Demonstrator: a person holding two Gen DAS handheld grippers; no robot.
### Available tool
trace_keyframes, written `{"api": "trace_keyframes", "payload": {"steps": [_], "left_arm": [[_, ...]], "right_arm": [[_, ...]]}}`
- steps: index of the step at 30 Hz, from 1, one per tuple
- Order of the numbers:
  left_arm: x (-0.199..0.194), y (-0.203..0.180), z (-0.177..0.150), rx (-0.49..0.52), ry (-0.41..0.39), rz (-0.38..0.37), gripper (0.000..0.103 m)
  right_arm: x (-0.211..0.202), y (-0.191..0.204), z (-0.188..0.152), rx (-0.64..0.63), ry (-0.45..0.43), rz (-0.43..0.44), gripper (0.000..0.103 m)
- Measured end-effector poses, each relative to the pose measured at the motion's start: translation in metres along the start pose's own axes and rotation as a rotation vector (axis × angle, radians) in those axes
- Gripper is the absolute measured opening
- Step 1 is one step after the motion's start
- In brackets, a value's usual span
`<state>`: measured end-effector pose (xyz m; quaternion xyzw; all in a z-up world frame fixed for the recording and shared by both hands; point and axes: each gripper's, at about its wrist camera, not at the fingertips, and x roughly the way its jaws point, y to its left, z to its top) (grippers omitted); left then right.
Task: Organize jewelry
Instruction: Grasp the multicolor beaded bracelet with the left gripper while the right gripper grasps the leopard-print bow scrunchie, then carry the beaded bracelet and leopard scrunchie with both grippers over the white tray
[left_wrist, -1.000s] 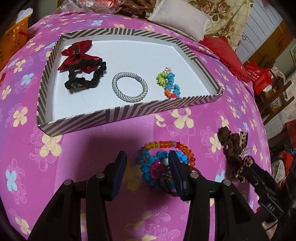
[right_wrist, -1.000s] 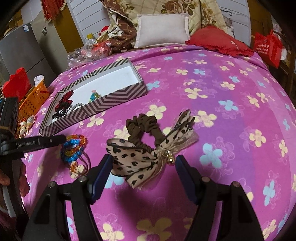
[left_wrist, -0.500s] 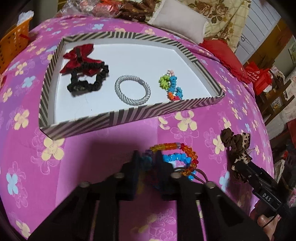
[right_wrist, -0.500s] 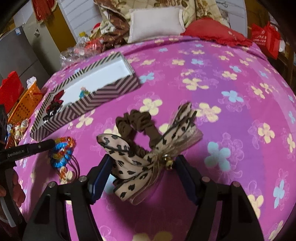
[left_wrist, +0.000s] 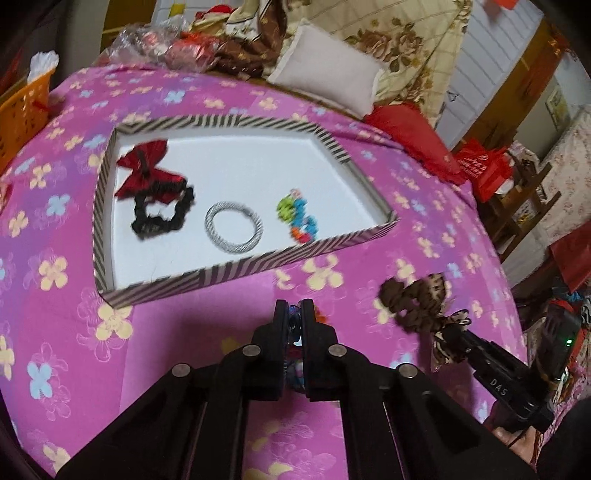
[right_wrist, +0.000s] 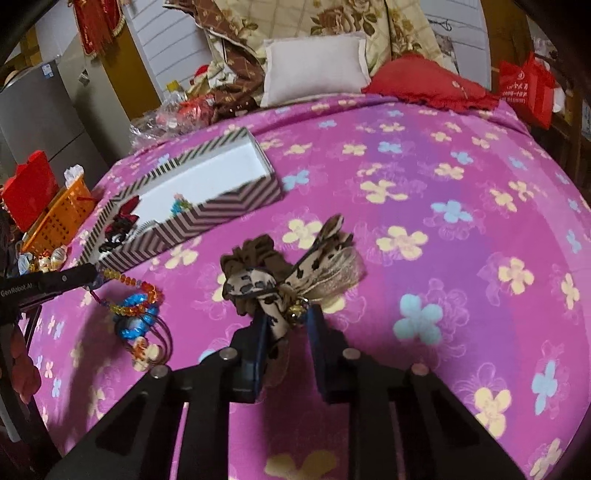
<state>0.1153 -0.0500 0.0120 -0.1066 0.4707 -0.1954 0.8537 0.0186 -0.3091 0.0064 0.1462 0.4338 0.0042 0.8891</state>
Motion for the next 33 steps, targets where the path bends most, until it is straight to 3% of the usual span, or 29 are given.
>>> {"api": "trace_keyframes", "payload": {"steps": [3,5,15,20,21,22,23,24,25,30,32,33], "left_arm": [[-0.010,-0.006,0.004,0.006,-0.007,-0.032,0.000],[-0.017,-0.007,0.007,0.004,-0.012,-0.050,0.000],[-0.043,-0.010,0.013,0.010,-0.055,-0.066,0.000],[-0.051,-0.010,0.011,0.019,-0.075,-0.057,0.000],[-0.052,-0.010,0.011,0.020,-0.076,-0.055,0.000],[-0.052,-0.010,0.010,0.021,-0.077,-0.053,0.000],[-0.053,-0.011,0.010,0.022,-0.078,-0.052,0.000],[-0.054,-0.011,0.009,0.025,-0.082,-0.052,0.000],[-0.054,-0.011,0.010,0.026,-0.083,-0.053,0.000],[-0.058,-0.011,0.012,0.040,-0.091,-0.045,0.000],[-0.061,-0.010,0.013,0.041,-0.097,-0.039,0.000],[-0.062,-0.010,0.014,0.043,-0.099,-0.035,0.000]], "right_arm": [[-0.011,0.002,0.002,0.001,-0.024,0.011,0.019],[-0.019,0.003,0.005,0.000,-0.040,0.022,0.007],[-0.041,0.010,0.010,-0.029,-0.091,0.039,0.004],[-0.038,0.007,0.009,-0.006,-0.061,0.027,0.006],[-0.034,0.005,0.008,0.001,-0.040,0.025,0.011],[-0.025,0.004,0.007,0.015,0.005,0.029,0.033],[-0.018,0.004,0.005,0.025,0.034,0.038,0.062],[-0.011,0.005,0.002,0.025,0.043,0.033,0.071],[-0.003,0.006,0.000,0.015,0.055,0.013,0.074],[0.030,0.014,-0.010,-0.057,0.120,-0.072,0.073],[0.028,0.016,-0.012,-0.078,0.088,-0.079,0.043],[0.027,0.015,-0.012,-0.073,0.080,-0.074,0.039]]}}
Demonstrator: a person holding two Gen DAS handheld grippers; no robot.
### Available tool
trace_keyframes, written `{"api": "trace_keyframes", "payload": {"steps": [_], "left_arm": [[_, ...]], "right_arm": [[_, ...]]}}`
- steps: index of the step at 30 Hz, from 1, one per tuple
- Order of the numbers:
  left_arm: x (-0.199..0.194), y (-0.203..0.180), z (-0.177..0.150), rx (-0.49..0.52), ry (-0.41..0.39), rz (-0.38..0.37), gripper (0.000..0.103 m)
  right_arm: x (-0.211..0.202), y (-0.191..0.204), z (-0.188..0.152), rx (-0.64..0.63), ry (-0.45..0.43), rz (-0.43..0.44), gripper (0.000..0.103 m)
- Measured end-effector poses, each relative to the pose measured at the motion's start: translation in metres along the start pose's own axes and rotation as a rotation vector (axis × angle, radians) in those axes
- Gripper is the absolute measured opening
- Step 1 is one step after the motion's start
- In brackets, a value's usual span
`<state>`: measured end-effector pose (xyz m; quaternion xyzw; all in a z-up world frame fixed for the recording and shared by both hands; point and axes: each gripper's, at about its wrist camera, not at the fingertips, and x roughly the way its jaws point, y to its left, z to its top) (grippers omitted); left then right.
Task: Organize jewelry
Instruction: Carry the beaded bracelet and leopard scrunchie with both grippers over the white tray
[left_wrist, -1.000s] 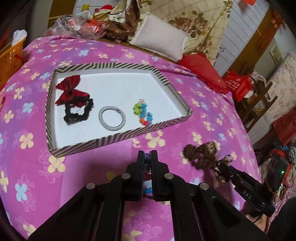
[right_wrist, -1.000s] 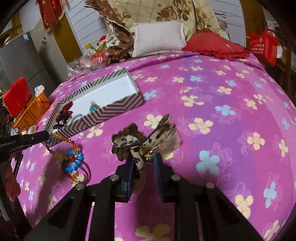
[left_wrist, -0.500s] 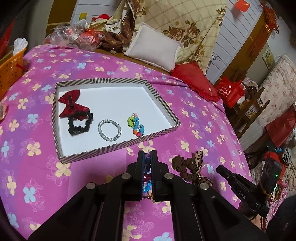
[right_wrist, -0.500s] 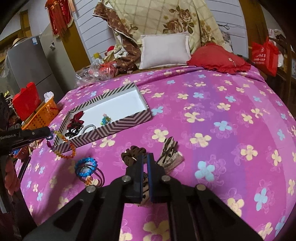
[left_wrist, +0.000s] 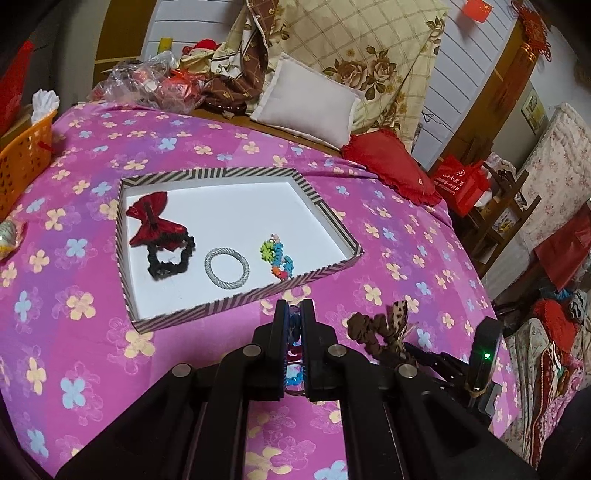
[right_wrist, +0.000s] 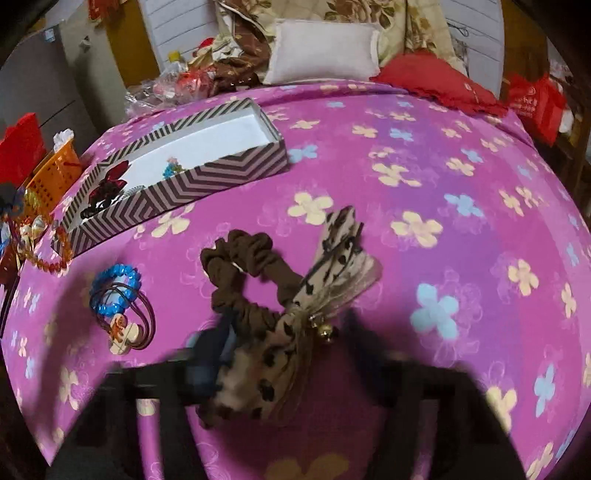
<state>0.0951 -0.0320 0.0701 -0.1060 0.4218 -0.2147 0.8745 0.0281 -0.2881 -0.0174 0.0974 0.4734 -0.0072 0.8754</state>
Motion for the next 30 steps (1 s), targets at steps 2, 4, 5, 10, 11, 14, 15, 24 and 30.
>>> {"api": "trace_keyframes", "payload": {"steps": [2,4,5,10,11,14,15,24,30], "left_arm": [[-0.001,0.001,0.002,0.002,-0.002,0.006,0.000],[-0.001,0.001,0.003,0.001,-0.003,0.008,0.000],[-0.001,0.001,0.004,0.001,-0.004,0.010,0.000],[-0.001,0.001,0.009,0.008,-0.008,0.016,0.000],[-0.002,0.001,0.010,0.009,-0.011,0.018,0.000],[-0.004,0.002,0.015,0.012,-0.018,0.026,0.000],[-0.004,0.002,0.017,0.012,-0.021,0.029,0.000],[-0.010,0.021,0.036,-0.018,-0.050,0.059,0.000],[-0.003,0.038,0.045,-0.033,-0.052,0.108,0.000]], "right_arm": [[-0.001,-0.005,-0.002,0.026,0.004,0.048,0.023],[-0.007,-0.004,-0.003,0.019,-0.013,0.049,0.022],[-0.011,-0.005,-0.003,0.022,-0.023,0.055,0.021],[-0.029,-0.002,0.013,0.034,-0.069,0.091,0.021],[-0.032,-0.001,0.018,0.040,-0.077,0.106,0.021],[-0.041,0.002,0.029,0.048,-0.102,0.140,0.021],[-0.044,0.003,0.032,0.052,-0.113,0.151,0.021],[-0.062,0.021,0.065,0.037,-0.180,0.211,0.021],[-0.059,0.034,0.082,0.016,-0.193,0.227,0.021]]}}
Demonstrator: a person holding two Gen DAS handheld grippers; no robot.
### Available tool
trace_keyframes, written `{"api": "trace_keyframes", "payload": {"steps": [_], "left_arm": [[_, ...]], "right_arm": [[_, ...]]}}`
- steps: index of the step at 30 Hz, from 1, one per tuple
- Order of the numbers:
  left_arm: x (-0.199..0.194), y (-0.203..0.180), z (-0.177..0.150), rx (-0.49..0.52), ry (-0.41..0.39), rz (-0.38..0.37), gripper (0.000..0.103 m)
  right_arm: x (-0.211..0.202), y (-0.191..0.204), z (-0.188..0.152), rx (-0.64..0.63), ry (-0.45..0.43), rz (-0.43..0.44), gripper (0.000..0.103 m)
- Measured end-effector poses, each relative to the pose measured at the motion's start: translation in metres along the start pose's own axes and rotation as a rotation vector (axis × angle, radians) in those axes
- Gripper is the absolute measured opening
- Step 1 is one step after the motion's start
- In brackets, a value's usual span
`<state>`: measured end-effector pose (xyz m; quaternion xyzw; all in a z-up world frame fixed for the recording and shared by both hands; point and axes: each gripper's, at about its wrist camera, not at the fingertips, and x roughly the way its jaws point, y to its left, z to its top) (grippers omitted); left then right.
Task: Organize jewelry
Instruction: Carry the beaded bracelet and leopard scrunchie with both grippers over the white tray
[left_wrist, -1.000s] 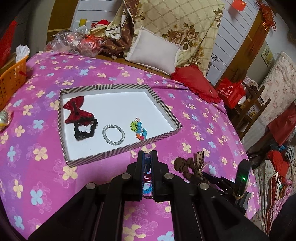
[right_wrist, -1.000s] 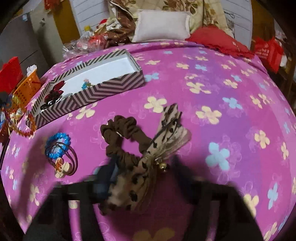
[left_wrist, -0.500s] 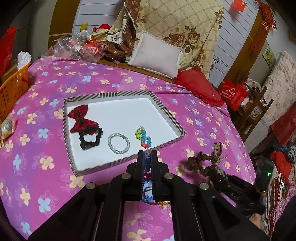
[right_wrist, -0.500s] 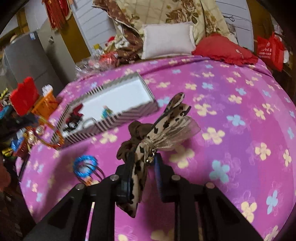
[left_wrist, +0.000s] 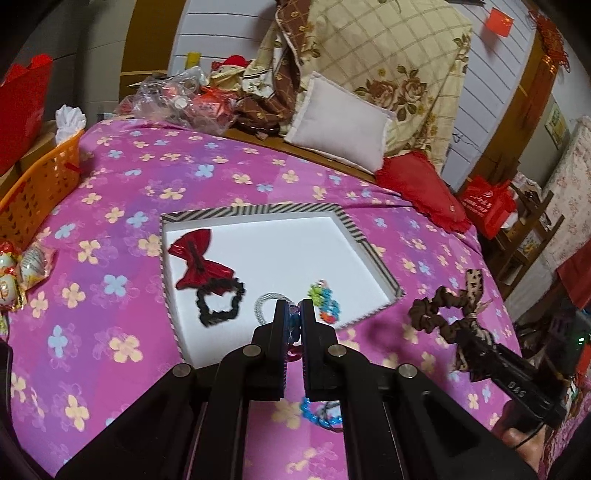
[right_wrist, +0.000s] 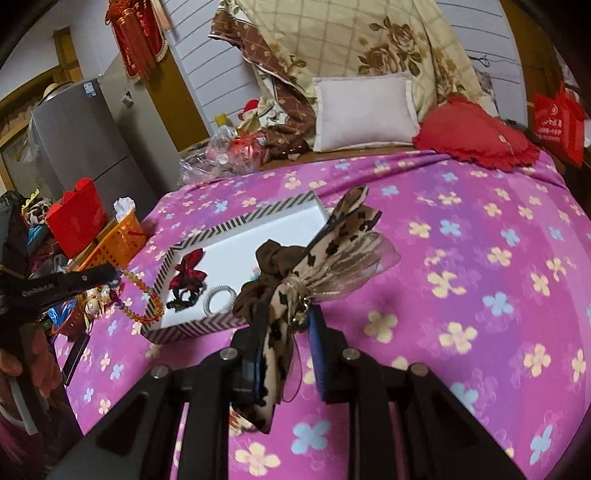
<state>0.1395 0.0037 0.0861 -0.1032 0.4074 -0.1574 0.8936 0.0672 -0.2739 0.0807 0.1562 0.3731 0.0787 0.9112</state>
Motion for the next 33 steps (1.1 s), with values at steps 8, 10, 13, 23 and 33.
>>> {"api": "trace_keyframes", "payload": {"steps": [8,10,13,23,33], "left_arm": [[0.021,0.018,0.004,-0.016,0.010,0.051,0.000],[0.025,0.020,0.004,-0.015,0.014,0.058,0.000],[0.030,0.025,0.003,-0.016,0.019,0.071,0.000],[0.039,0.032,0.002,-0.011,0.026,0.099,0.000],[0.042,0.037,0.002,-0.010,0.021,0.107,0.000]], "right_arm": [[0.024,0.013,0.013,-0.025,0.013,0.015,0.021],[0.029,0.015,0.015,-0.030,0.018,0.015,0.021],[0.036,0.018,0.017,-0.035,0.027,0.018,0.021],[0.052,0.024,0.018,-0.040,0.047,0.024,0.022],[0.061,0.032,0.022,-0.058,0.055,0.032,0.022]]}}
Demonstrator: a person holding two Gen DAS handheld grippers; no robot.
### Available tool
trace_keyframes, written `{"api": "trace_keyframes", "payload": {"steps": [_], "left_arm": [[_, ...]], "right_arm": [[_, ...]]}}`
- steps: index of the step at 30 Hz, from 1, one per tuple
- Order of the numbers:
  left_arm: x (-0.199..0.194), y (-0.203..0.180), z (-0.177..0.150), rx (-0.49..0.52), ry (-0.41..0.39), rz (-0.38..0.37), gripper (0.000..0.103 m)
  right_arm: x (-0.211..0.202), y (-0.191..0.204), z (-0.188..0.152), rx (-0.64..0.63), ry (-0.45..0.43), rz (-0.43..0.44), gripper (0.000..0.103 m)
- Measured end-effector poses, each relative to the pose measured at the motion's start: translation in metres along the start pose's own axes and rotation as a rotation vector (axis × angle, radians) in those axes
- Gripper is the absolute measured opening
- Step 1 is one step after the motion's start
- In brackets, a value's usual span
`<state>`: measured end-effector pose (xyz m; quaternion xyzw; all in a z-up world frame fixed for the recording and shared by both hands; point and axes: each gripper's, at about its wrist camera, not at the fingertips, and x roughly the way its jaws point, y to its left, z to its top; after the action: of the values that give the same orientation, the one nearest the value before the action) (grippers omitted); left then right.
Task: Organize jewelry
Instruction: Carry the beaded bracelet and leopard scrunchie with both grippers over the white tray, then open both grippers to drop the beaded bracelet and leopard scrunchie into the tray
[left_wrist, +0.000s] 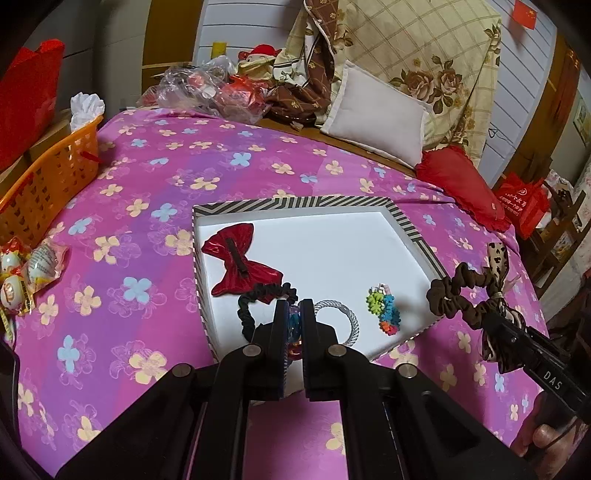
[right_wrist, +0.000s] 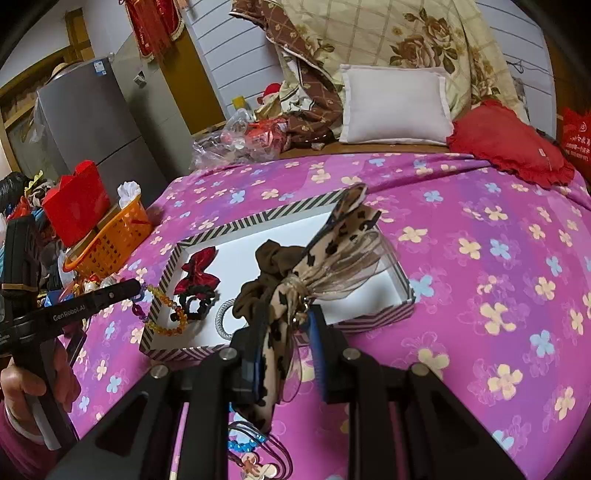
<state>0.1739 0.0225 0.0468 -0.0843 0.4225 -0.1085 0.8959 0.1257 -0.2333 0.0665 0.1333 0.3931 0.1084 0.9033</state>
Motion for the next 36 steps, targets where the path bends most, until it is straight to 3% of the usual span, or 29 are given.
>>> {"api": "trace_keyframes", "payload": {"steps": [18,29,36], "left_arm": [[0.014,0.015,0.000,-0.015,0.002,0.036,0.000],[0.044,0.039,-0.008,-0.069,0.048,0.081,0.000],[0.058,0.045,-0.013,-0.063,0.067,0.102,0.000]], "right_arm": [[0.026,0.008,0.010,-0.021,0.034,0.020,0.022],[0.083,0.014,0.012,-0.042,0.120,0.038,0.022],[0.119,0.010,0.008,-0.045,0.179,-0.004,0.022]]}}
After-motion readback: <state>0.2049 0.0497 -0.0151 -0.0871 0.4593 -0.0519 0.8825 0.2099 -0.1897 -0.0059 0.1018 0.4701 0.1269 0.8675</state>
